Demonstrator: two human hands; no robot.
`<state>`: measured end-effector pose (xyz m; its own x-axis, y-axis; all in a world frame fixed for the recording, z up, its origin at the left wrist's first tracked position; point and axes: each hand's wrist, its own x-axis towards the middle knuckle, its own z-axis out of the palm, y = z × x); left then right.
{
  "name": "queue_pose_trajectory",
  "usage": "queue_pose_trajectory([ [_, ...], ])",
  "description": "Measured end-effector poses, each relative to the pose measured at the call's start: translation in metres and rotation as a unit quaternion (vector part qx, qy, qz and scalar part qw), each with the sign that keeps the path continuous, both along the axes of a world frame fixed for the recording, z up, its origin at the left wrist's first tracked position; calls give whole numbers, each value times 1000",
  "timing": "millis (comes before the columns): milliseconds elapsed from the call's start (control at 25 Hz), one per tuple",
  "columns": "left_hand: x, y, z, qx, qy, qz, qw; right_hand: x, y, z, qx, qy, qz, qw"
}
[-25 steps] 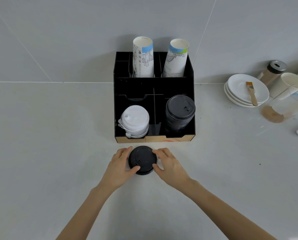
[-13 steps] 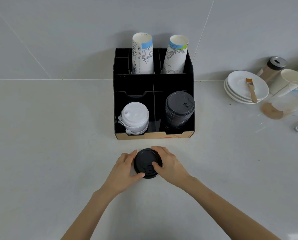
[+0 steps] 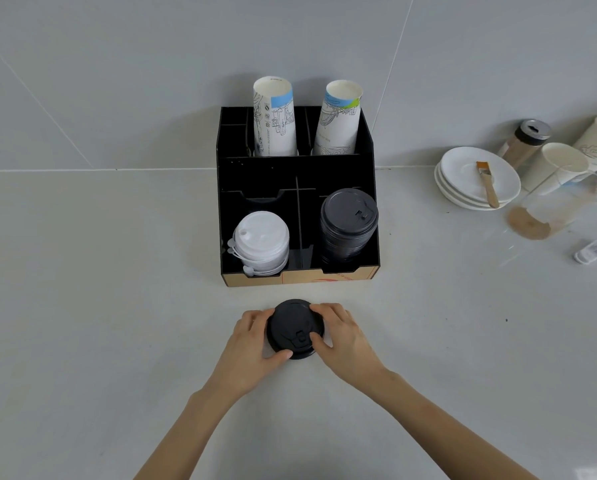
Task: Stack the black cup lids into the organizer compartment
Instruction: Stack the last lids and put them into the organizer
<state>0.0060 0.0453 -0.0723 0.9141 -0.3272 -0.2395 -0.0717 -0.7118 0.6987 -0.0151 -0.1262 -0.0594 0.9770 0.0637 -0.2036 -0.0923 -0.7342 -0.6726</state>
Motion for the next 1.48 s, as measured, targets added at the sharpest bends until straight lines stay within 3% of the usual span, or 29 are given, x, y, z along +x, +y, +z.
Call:
queue_pose_trajectory([
  [680,29,-52,64,-58,-151,17,987,36,-46,78,104,-129,-54,985],
  [960,56,-85,81,-34,-186,35,981,64,-73,98,71,-175,-50,981],
  [1480,101,-130,77,12,-174,86,981,119,-101,97,5,-142,-15,990],
])
